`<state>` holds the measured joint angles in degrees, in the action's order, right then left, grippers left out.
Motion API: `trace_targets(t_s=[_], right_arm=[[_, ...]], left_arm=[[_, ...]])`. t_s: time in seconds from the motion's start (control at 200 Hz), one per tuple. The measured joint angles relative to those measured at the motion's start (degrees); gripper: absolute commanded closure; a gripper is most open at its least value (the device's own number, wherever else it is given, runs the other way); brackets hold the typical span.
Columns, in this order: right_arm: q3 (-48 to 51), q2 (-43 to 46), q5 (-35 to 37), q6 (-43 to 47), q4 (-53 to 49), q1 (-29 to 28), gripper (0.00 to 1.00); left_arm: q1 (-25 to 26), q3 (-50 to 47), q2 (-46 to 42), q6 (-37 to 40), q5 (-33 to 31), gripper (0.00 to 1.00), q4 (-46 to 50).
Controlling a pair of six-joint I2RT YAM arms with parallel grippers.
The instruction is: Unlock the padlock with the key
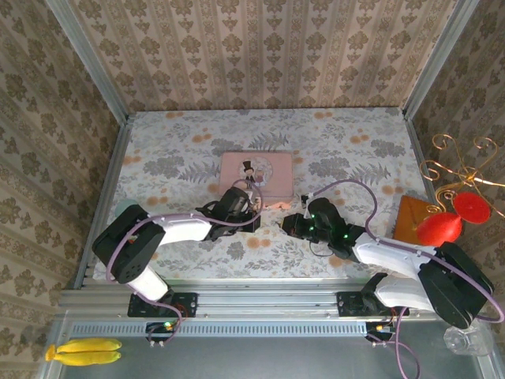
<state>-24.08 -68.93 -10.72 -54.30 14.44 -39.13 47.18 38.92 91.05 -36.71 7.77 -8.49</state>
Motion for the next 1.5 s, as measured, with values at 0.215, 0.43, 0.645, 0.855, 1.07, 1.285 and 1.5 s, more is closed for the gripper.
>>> trace_targets(t_s=[0.215, 0.43, 0.645, 0.855, 1.07, 1.285, 1.5], right_arm=[[0.0, -2.5, 0.0, -2.3, 2.7, -0.5, 1.0], [1.6, -7.3, -0.1, -9.0, 12.3, -0.5, 1.0], [3.7, -13.2, -0.3, -14.2, 20.8, -0.5, 1.0], [4.0, -13.5, -0.3, -16.0, 24.8, -0.5, 1.0], [4.2, -14.1, -0.3, -16.5, 27.8, -0.5, 1.0], [5.1, -16.0, -0.5, -17.1, 31.7, -0.5, 1.0], [5.2, -17.0, -0.6, -18.4, 34.5, -0.5, 1.0]], left_arm=[[0.0, -0.2, -1.6, -2.8, -0.3, 0.95, 0.5], [-1.0, -1.3, -2.6, -7.7, 2.4, 0.99, -1.5], [-2.0, -3.0, -4.9, -13.6, 4.7, 1.0, -3.8], [-2.9, -5.4, -6.0, -19.0, 6.5, 1.0, -7.9], [-3.4, -7.0, -6.5, -22.4, 7.3, 1.0, -11.2], [-3.8, -8.7, -6.5, -26.0, 8.1, 1.0, -16.0], [-4.2, -9.1, -6.5, -28.3, 9.0, 1.0, -19.5]])
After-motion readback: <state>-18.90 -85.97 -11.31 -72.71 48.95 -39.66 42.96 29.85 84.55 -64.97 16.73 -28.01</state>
